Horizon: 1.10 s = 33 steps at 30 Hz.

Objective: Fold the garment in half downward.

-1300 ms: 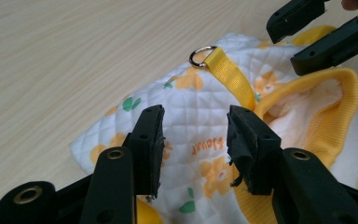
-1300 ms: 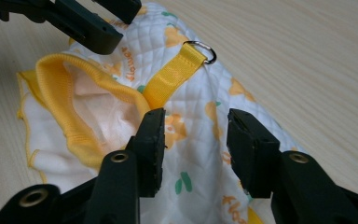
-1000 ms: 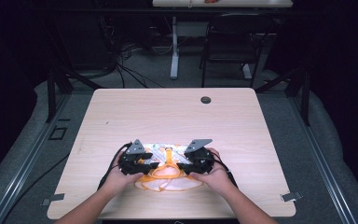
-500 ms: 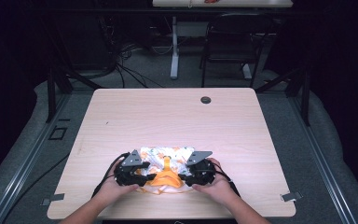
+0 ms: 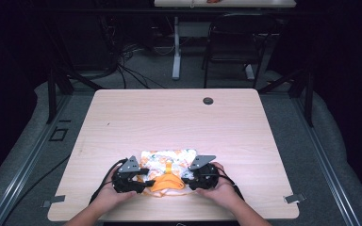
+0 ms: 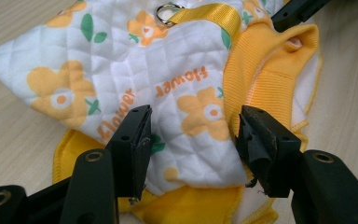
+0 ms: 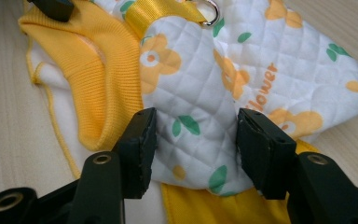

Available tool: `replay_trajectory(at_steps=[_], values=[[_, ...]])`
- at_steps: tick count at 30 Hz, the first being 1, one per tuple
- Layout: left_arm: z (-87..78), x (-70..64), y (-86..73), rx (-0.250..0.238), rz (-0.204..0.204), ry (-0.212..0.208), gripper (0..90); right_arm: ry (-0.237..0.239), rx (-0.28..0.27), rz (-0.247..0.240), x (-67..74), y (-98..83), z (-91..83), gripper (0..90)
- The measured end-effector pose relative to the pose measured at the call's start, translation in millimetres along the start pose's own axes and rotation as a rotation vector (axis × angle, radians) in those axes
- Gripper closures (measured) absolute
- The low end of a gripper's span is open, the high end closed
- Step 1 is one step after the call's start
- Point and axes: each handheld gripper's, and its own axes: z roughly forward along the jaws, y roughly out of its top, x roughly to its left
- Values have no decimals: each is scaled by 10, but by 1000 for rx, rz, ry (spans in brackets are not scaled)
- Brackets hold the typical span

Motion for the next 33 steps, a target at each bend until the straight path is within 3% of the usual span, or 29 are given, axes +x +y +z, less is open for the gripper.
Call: replay_trajectory(at_steps=[9,13,19,22,27,32,33], values=[[29,1,8,4,1,12,447,-2,-12,24,18,-11,3,453],[77,41,47,0,4,32,447,1,8,31,-16,14,8,450],[152,105,128,4,-5,50,447,-7,21,45,-96,50,29,447],[207,166,152,-18,-24,56,448,-8,-3,69,-201,44,52,444],[256,210,186,-30,-33,68,448,-11,14,80,-300,78,67,444],[286,248,253,-5,-30,78,449,-19,17,93,-360,105,92,444],[307,276,267,-13,-46,79,451,-22,17,92,-372,110,96,444]])
